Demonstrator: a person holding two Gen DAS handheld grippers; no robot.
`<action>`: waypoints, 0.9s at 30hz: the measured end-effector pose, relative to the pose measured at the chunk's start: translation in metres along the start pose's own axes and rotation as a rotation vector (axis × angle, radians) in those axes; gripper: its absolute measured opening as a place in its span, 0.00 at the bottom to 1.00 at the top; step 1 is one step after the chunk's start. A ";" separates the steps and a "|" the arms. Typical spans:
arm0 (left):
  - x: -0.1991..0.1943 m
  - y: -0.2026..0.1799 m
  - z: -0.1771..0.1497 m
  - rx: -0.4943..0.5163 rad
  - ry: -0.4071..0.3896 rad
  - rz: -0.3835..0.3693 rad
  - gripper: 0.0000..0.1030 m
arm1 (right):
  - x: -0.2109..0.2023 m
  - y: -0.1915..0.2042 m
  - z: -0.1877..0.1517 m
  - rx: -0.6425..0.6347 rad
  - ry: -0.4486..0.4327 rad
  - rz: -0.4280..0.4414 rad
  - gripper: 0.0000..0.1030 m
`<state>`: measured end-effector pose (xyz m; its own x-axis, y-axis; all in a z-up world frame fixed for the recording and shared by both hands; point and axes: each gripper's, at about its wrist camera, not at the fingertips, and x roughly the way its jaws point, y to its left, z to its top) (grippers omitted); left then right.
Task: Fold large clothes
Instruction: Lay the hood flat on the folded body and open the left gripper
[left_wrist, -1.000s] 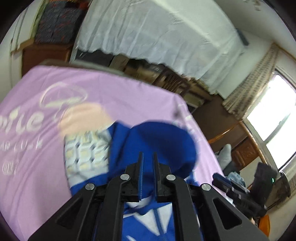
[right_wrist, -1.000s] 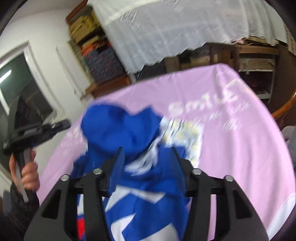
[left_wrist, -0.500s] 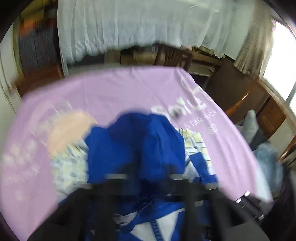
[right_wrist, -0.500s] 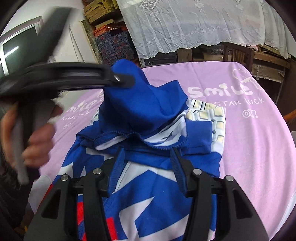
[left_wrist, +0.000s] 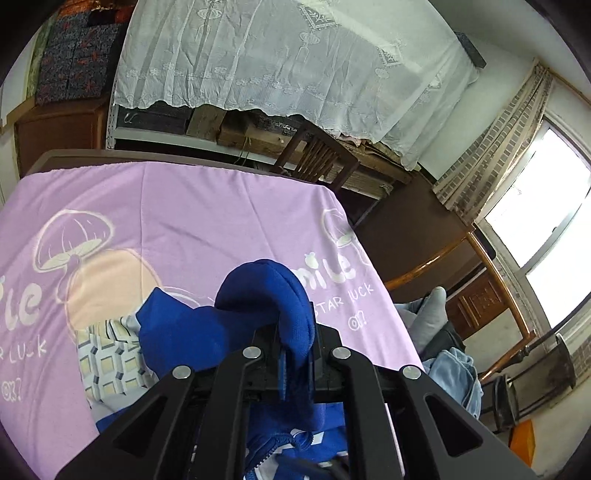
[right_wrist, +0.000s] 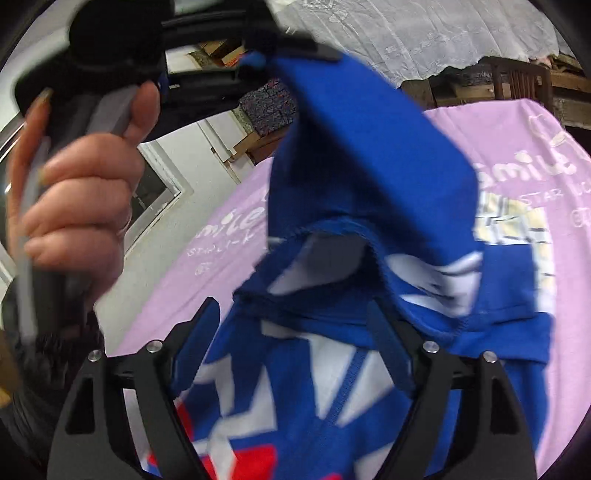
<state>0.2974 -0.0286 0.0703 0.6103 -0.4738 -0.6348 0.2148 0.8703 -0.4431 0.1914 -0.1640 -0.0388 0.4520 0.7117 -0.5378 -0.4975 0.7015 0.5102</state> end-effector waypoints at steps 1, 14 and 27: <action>-0.001 0.000 0.000 -0.002 -0.001 -0.002 0.07 | 0.009 0.002 0.002 0.023 0.023 0.020 0.77; -0.021 0.060 -0.044 0.018 -0.015 0.084 0.08 | -0.009 -0.036 0.011 -0.067 0.050 -0.223 0.10; -0.023 0.108 -0.106 0.024 -0.003 0.223 0.30 | -0.044 -0.030 -0.024 -0.196 0.071 -0.315 0.22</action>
<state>0.2259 0.0625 -0.0298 0.6470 -0.2685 -0.7136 0.0924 0.9566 -0.2762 0.1687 -0.2169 -0.0466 0.5566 0.4527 -0.6967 -0.4775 0.8605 0.1777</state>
